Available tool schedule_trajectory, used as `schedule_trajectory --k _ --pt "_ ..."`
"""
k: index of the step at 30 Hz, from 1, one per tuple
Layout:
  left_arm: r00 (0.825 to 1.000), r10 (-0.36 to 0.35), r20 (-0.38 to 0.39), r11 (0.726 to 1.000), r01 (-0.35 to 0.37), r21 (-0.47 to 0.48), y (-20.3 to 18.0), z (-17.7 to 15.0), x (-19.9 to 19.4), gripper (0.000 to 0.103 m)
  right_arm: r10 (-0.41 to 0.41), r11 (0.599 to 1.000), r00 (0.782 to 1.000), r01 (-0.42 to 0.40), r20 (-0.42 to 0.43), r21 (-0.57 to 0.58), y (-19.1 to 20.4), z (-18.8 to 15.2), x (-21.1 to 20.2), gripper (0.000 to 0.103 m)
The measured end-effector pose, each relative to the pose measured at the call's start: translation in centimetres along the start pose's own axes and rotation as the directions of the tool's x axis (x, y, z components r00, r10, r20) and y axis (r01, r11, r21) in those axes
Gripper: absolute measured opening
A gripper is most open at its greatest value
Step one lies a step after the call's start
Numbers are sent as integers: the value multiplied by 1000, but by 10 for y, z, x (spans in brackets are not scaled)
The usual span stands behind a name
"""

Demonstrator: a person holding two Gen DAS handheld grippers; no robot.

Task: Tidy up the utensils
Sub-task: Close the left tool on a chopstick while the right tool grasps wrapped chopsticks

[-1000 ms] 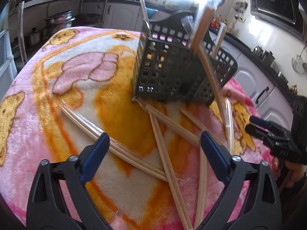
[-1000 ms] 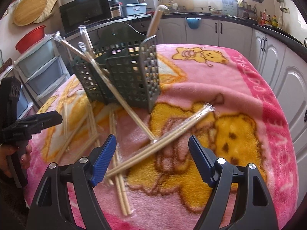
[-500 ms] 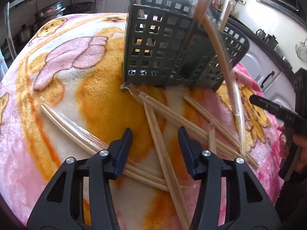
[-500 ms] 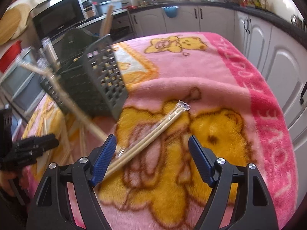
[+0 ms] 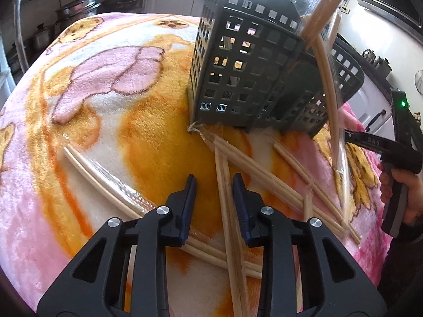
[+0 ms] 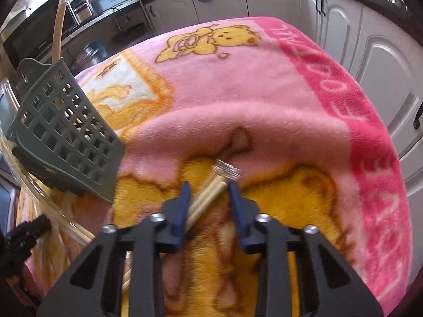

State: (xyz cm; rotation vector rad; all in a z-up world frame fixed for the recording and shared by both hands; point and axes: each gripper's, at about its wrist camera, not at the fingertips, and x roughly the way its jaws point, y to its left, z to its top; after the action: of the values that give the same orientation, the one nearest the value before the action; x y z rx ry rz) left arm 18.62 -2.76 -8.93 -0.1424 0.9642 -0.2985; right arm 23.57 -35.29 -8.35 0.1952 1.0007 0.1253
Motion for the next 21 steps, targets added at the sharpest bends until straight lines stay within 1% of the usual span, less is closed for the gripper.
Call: schedule_trajectory --k 1,3,5,7,9,10,15,21 --pt "1000 1 0 1000 -1 2 0 2 1 23 7 1000 1000 -7 6 11 -4 -1 -2 18" --pt "1000 0 1 1000 0 10 -1 6 4 19 5 1000 1000 -6 18 24 -11 -2 -6 10" --pt "1000 -7 1 1000 6 7 4 8 5 11 5 999 999 -6 33 40 -15 -4 -11 8" --pt "999 -38 -3 999 38 -23 13 9 5 6 8 999 999 -10 52 51 -20 -7 -18 8" --pt "998 -65 -9 997 64 -50 22 10 4 5 20 999 997 -24 74 48 -20 -7 -25 7" --pt "998 -68 -7 996 67 -56 25 10 2 4 32 998 995 -36 91 42 -18 -8 -30 7" --pt "996 -83 27 993 85 -79 34 8 -12 4 85 996 983 -81 164 -31 1 -9 -56 6" --pt "985 -119 129 987 131 -92 34 9 -50 4 148 983 961 -116 234 -145 36 -9 -91 6"
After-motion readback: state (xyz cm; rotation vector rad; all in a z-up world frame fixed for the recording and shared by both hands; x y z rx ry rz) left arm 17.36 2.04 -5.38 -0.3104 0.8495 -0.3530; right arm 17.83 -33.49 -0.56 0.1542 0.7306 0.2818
